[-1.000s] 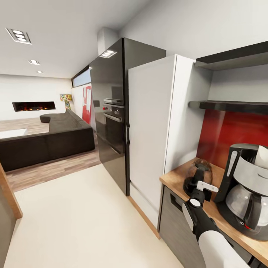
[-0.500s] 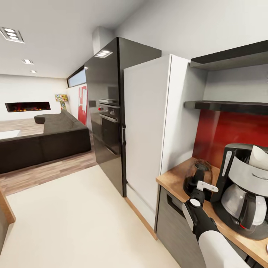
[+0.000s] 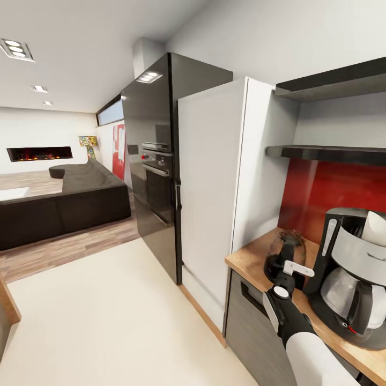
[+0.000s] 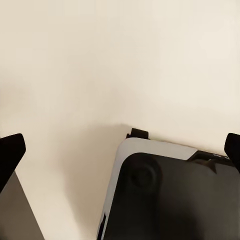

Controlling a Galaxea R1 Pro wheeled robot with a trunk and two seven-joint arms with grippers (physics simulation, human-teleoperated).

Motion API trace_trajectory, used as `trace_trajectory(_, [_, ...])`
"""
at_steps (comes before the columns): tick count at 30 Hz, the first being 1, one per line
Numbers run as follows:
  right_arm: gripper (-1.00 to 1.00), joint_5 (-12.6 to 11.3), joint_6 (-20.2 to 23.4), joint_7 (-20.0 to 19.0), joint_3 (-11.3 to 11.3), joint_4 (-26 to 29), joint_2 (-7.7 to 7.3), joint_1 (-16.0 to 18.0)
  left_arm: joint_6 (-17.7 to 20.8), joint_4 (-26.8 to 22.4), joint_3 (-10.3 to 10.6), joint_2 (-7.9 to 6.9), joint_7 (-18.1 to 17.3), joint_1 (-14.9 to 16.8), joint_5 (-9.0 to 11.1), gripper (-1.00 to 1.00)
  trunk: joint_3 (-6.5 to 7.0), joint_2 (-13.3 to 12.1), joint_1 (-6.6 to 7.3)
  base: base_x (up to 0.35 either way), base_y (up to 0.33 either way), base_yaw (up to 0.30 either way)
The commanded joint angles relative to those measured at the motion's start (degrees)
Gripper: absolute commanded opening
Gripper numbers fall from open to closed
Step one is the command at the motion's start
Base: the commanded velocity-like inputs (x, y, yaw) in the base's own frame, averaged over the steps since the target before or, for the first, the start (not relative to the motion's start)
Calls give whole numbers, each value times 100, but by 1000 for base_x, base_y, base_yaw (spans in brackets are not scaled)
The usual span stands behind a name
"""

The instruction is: Set up a coffee station on the kitchen countertop: keep the coffee maker on the countertop, move the bottle of coffee from the kitchen shelf to the counter next to the coffee maker, place a paper coffee filter on top of the coffee maker, put the saucer next to the coffee maker with the coffee cup on the saucer, and place the electric kettle next to the coffee maker.

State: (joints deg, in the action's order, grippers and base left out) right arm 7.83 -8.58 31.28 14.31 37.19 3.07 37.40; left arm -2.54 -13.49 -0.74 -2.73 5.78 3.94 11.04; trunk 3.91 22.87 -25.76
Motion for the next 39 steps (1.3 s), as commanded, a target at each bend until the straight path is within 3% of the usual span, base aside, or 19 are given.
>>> trace_trajectory(1, [-100, 87, -12, 1, 30, -1, 5, 4, -18, 5, -5, 1, 2, 1, 39, 100, -2, 5, -2, 0, 0, 0])
trace_trajectory(2, [-100, 87, -13, 1, 31, -1, 4, 7, -18, 5, -5, 1, 2, 1, 39, 100, -2, 5, -2, 0, 0, 0])
trace_trajectory(3, [100, 87, -13, 1, 33, -1, 3, 7, -18, 5, -5, 1, 2, 1, 39, 100, -2, 5, -2, 0, 0, 0])
trace_trajectory(27, [100, 87, -12, 1, 32, -2, 1, 8, -22, 5, -5, -7, 2, 1, 39, 100, -2, 5, -2, -3, 0, 0])
trace_trajectory(39, [100, 94, -12, 1, 28, -26, 7, 5, -18, -4, -5, 0, 2, 1, 39, 100, -2, 5, -2, -257, 0, 0])
